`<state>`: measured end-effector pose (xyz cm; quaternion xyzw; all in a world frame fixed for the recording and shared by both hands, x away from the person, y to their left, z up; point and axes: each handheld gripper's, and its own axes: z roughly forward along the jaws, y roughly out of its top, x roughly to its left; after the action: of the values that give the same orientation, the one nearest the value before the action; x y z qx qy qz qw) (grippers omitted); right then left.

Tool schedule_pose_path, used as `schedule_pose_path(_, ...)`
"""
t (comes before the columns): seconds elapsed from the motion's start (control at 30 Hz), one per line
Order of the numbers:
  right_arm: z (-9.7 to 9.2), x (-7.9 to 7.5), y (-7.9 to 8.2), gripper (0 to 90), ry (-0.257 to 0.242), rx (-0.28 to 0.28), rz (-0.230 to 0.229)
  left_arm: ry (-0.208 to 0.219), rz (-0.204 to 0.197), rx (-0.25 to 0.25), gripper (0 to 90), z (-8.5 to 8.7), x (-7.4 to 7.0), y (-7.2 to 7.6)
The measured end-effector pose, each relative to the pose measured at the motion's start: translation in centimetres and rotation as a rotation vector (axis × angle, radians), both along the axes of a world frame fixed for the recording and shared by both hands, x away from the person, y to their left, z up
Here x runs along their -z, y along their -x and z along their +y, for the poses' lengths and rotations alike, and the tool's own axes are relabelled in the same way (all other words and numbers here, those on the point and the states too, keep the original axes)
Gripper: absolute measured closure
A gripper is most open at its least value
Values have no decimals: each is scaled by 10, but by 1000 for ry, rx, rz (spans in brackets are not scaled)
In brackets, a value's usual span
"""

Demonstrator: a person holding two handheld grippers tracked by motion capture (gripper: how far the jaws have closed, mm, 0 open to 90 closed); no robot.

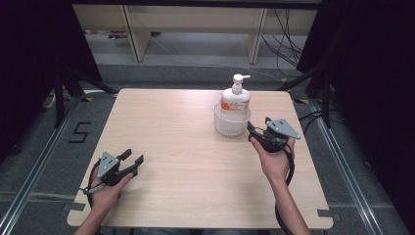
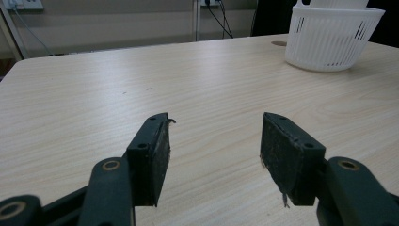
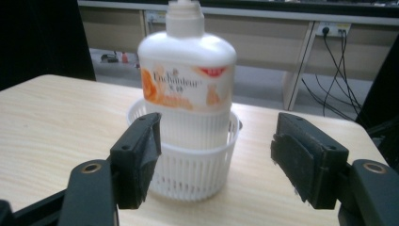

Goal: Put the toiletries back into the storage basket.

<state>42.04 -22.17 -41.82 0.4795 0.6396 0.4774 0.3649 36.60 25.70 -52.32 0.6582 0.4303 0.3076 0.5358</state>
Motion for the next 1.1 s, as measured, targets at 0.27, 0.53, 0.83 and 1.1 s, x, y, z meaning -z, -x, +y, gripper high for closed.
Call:
schedule_pose_path(0.27,-12,21,15,333,8,-3,42,-2,-1,0,422,0,0,0)
schedule_pose_path(0.53,-23,41,28,334,9,-1,85,0,-3,0,422,0,0,0)
schedule_pose_path(0.83,-31,66,45,335,-9,16,136,-4,-2,-4,422,0,0,0)
schedule_pose_path(1.1,-33,85,56,343,-5,0,133,-2,-2,-3,422,0,0,0)
